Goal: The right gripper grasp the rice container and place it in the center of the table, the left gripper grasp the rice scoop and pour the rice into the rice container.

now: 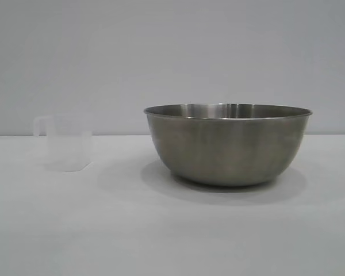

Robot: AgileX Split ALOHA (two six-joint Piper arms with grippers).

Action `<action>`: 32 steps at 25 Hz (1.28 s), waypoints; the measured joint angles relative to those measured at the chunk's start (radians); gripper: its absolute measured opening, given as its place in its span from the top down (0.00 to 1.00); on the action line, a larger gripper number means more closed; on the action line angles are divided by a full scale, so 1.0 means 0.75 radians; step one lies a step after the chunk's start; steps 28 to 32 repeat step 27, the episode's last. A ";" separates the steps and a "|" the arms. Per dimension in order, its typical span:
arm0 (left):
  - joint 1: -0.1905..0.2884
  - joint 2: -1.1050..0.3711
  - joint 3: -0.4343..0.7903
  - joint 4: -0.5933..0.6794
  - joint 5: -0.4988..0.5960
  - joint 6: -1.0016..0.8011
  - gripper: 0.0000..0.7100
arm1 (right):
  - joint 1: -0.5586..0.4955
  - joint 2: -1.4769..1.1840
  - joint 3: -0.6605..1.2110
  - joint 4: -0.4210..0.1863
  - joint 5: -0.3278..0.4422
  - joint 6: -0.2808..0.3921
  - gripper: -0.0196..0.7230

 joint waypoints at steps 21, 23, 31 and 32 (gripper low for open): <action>0.000 0.000 0.000 0.000 0.000 0.000 0.64 | 0.000 0.000 0.000 0.000 0.000 0.000 0.23; 0.000 0.000 0.000 0.000 0.000 0.000 0.64 | 0.000 0.000 0.000 0.000 0.000 0.000 0.23; 0.000 0.000 0.000 0.000 0.000 0.000 0.64 | 0.000 0.000 0.000 0.000 0.000 0.000 0.23; 0.000 0.000 0.000 0.000 0.000 0.000 0.64 | 0.000 0.000 0.000 0.000 0.000 0.000 0.23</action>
